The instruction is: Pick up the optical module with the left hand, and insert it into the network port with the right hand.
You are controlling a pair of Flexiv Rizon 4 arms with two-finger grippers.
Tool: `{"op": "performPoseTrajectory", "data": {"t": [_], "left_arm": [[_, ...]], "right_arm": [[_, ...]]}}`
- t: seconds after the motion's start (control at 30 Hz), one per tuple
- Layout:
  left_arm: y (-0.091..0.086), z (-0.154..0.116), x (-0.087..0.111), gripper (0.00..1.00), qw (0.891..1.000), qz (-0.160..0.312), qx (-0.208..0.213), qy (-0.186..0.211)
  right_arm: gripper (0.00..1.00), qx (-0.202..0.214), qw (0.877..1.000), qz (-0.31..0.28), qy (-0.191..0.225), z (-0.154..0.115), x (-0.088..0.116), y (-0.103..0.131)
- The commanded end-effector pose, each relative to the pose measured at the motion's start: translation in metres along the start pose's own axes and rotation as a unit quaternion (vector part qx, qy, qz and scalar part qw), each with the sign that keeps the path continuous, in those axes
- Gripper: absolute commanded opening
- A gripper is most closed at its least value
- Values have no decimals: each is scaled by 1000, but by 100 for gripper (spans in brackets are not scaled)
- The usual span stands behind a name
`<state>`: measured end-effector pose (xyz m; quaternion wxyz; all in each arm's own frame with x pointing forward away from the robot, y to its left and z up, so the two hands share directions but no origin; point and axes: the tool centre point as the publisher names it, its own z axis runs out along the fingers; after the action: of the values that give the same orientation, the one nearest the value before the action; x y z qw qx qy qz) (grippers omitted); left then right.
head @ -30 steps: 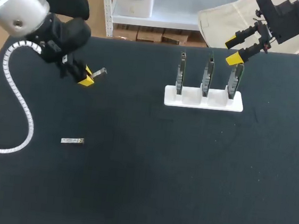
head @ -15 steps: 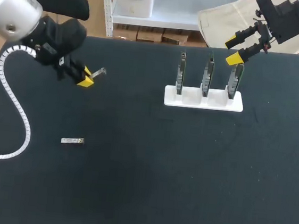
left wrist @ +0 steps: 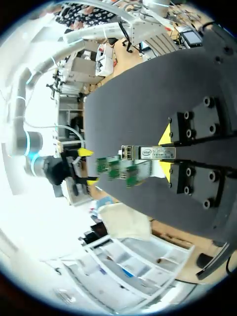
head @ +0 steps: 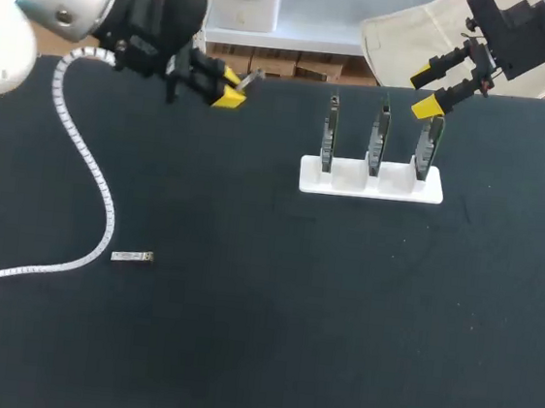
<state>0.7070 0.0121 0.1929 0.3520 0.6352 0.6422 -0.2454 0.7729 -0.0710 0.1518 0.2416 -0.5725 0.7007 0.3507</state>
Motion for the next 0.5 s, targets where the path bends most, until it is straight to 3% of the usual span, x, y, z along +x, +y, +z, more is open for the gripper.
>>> {"op": "performPoseTrajectory", "data": {"t": [0.03,0.5], "left_arm": [[11,12,-14,0,999,9,22,-26],[8,14,-14,0,999,6,26,-20]], "right_arm": [[100,3,1000,-1,-1,0,1,2],[100,3,1000,-1,-1,0,1,2]]}}
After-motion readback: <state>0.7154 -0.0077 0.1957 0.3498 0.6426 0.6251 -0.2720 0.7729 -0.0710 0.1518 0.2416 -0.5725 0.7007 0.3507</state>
